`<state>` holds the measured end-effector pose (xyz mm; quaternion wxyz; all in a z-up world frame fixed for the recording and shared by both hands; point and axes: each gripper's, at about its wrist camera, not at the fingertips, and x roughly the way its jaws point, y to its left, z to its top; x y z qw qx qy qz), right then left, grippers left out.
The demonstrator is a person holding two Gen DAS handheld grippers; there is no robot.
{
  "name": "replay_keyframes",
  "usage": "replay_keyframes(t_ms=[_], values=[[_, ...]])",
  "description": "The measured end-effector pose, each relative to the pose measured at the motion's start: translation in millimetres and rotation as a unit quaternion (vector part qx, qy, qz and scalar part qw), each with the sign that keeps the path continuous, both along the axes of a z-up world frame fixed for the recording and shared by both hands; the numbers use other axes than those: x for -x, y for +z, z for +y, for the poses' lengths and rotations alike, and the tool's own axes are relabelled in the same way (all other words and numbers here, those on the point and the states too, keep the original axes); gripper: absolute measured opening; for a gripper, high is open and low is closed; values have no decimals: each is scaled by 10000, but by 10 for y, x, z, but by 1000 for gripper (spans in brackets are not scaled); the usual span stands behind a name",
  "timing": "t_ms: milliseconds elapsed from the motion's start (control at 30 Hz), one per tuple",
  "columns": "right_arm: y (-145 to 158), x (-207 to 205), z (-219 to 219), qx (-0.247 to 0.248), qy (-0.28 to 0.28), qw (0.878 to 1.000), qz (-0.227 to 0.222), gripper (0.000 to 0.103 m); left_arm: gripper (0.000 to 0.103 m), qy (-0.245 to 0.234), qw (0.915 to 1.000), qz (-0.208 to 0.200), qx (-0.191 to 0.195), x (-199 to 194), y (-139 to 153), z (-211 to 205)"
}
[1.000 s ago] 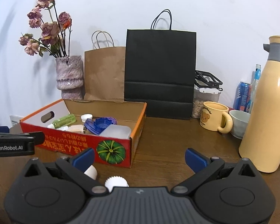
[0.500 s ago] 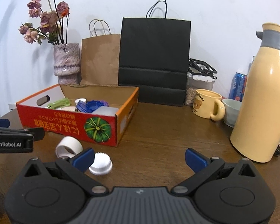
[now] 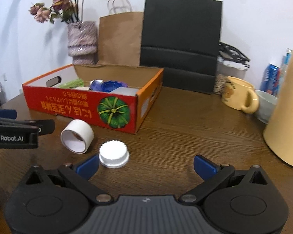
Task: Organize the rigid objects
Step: 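Grasp the white ridged cap with the right gripper, then grasp the white tape roll with the left gripper while the right holds the ridged cap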
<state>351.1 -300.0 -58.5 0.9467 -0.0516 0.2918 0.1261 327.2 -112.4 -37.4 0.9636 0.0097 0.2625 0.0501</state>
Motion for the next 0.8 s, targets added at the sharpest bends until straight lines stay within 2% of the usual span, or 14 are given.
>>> replay_keyframes(t_ms=[367,433,500,800], values=[[-115,-207,203,62,367,9989,275,80,103,31,10000,-10,83,-59,18,67],[-117,-235,229,19,464,9984,323,70,103,28,10000,-9,96,-59,16,69],[-108,-252,229,-160,588,9976,341,40,103,34,10000,-12,88,-59,17,70],[-41,-210,148,-324,472,9982,148,39,103,-9,9999,-44,126,-59,21,45]])
